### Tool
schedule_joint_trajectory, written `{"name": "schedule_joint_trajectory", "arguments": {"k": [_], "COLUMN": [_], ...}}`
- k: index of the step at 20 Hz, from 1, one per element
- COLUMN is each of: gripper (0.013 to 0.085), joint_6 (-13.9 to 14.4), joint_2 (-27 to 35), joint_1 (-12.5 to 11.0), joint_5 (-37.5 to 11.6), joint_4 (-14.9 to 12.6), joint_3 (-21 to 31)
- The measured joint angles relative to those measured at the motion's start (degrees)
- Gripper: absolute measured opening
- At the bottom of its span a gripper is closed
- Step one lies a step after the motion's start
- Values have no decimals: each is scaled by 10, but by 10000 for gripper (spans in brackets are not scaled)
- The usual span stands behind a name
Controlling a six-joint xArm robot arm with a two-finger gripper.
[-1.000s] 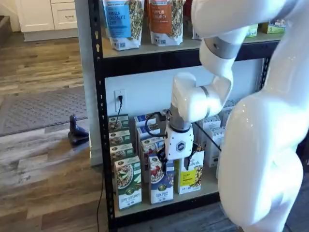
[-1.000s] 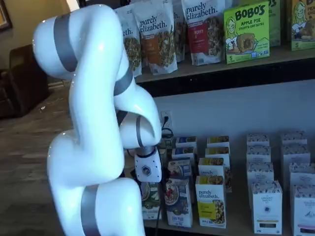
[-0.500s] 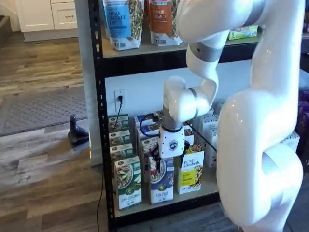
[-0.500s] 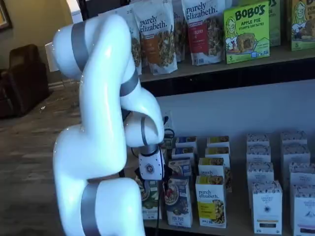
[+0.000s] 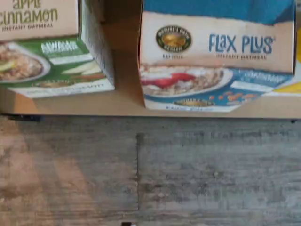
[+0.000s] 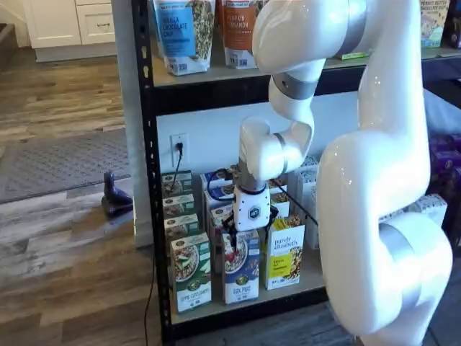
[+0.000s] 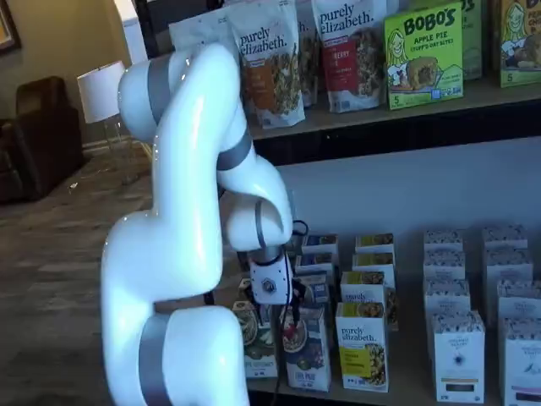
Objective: Pick up the blue and white box that is on the bottom shelf, the second box from the left
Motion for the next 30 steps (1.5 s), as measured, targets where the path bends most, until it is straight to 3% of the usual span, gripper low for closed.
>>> {"name": "schedule_joint_trajectory", "arguments": {"k": [11, 16, 21, 30], "gripper": [850, 850, 850, 850], "joint_6": [-59, -33, -44, -51], "joint_2": [83, 129, 169, 197], "joint_1": [-15, -28, -35, -41], "joint_5": [39, 50, 67, 67], "joint_4": [48, 7, 10, 11], "joint_3": [-107, -169, -227, -271]}}
